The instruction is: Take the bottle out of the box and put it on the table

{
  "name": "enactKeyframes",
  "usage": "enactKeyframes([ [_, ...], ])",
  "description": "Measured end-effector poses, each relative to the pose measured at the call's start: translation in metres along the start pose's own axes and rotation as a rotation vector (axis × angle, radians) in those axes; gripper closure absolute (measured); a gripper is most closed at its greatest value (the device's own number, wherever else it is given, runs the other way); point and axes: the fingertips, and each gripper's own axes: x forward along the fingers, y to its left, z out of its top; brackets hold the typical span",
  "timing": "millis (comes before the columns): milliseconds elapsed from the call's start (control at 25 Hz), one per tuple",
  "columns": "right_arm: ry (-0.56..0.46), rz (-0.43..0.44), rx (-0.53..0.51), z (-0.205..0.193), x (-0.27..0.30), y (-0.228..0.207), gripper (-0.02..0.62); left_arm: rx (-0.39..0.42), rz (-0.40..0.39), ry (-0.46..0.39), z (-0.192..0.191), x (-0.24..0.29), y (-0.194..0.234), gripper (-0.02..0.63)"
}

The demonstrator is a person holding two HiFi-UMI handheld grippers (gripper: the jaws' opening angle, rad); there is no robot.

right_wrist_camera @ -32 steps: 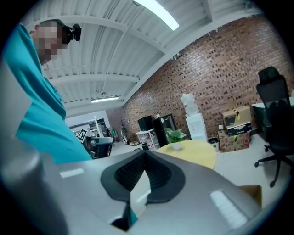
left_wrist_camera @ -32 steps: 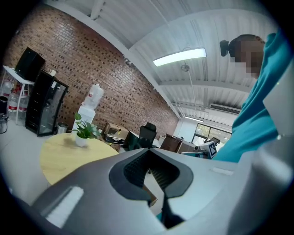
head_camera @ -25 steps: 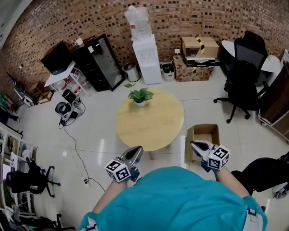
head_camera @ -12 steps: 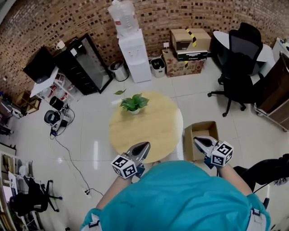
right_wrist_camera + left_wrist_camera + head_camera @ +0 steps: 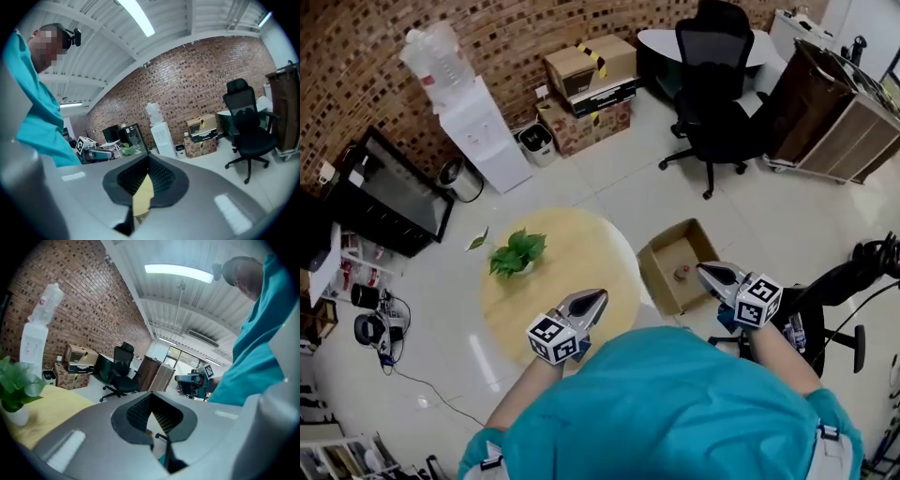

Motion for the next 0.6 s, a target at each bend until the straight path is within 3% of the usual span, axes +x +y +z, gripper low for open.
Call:
enactKeyframes([
  [200,-0.044,-0.069,0.048,-0.003,-0.106,-0.111,0.594,0.003,-0.062,0.085,-0.009,0.152,-0.042,0.606],
  [400,-0.045,-0.063,0.072,-0.011,-0.175,-0.213,0.594,-0.115,-0.048,0.154,-0.027,0.303,-0.050,0.604],
  [600,-0.017,-0.034,0.038,-0.062,-0.210,-0.291,0.592,-0.023,-0.053,0.392,-0.114,0.426,-0.046,0.568],
])
